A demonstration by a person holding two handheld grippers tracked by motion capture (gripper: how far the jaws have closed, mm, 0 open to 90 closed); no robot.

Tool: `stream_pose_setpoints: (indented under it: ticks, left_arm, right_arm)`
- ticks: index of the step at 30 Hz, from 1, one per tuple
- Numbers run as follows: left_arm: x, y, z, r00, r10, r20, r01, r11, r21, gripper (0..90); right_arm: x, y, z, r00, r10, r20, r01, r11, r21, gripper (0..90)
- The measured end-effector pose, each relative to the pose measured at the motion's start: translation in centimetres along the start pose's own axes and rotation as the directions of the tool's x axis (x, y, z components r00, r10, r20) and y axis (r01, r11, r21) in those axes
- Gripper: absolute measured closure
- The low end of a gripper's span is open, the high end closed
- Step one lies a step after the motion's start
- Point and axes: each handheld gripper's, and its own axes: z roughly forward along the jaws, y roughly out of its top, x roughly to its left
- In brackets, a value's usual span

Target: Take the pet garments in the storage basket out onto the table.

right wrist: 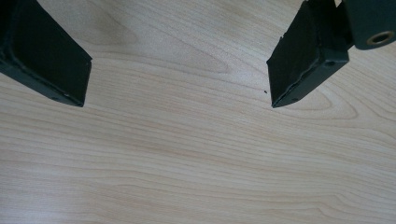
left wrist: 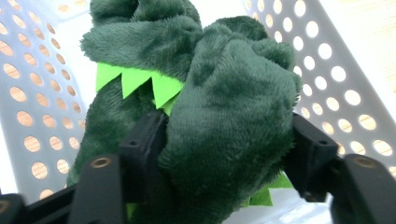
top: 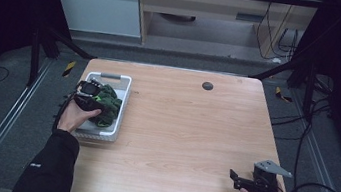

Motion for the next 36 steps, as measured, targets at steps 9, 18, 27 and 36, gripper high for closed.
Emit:
stream_pose_setpoints:
  ticks: [9,18,27,36]
  left_arm:
    - [0.0,-0.1,0.2,0.9997,-0.02,0.016,0.019,0.9988,0.045,65.0]
    - [0.1,-0.5,-0.6,0.9995,-0.027,0.017,0.027,0.9995,0.018,77.4]
    - [-0.2,-1.1,-3.0,0.9994,-0.027,0.02,0.028,0.998,-0.056,78.0]
    - [-0.4,-1.3,-5.5,0.9998,-0.016,0.009,0.017,0.9928,-0.119,78.4]
  right_arm:
    - [0.0,0.0,0.0,1.0,-0.001,-0.001,0.001,1.0,0.0,6.2]
    - [0.0,0.1,0.0,1.0,0.004,-0.003,-0.004,1.0,0.003,6.2]
    - [0.1,0.0,0.0,1.0,-0.001,-0.001,0.001,1.0,0.004,6.2]
    - [0.1,0.0,0.0,1.0,-0.006,0.0,0.006,1.0,0.003,6.2]
